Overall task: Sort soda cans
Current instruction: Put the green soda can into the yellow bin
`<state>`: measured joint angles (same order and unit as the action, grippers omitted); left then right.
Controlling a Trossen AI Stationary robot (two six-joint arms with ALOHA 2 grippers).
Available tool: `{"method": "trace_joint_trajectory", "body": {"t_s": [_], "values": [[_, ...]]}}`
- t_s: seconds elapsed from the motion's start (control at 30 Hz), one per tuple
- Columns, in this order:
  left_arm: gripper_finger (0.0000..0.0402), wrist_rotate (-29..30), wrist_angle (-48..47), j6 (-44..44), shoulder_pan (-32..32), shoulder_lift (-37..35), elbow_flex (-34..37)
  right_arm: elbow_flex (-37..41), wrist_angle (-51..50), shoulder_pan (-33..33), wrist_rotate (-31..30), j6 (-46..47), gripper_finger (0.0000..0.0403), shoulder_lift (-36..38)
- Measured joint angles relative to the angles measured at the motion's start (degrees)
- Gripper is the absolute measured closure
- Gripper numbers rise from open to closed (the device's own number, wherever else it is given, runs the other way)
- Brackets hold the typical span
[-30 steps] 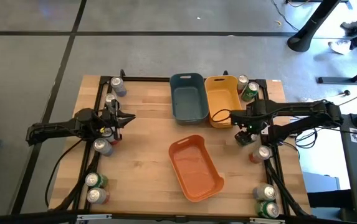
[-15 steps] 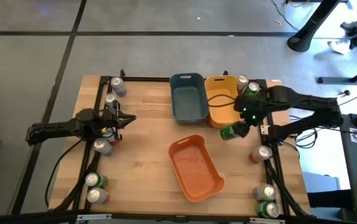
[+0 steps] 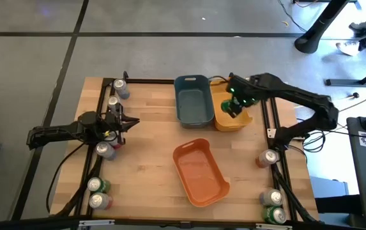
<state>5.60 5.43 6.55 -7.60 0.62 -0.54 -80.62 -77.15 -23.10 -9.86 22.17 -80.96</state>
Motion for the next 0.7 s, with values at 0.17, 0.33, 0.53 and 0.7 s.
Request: {"method": "trace_joint_trajectory", "body": {"t_s": [0.17,0.33,0.53,0.7], "values": [[0.0373,1.0,-0.06,-0.57,-0.02,0.0,0.0,0.0,3.08,-6.75,0.39,-6.79,0.0123,-7.68],[0.0373,1.01,-0.38,-0.68,-0.02,0.0,0.0,0.0,7.09,-10.38,0.62,-11.29,0.0123,-13.15],[0.0373,2.64,-0.37,-1.15,-0.02,0.0,0.01,0.0,9.23,-12.08,1.5,-13.9,0.0123,-15.71],[0.0373,2.74,-0.45,-2.98,-0.02,0.0,0.02,0.02,13.35,-12.3,1.39,-15.1,0.0123,-15.77]]}}
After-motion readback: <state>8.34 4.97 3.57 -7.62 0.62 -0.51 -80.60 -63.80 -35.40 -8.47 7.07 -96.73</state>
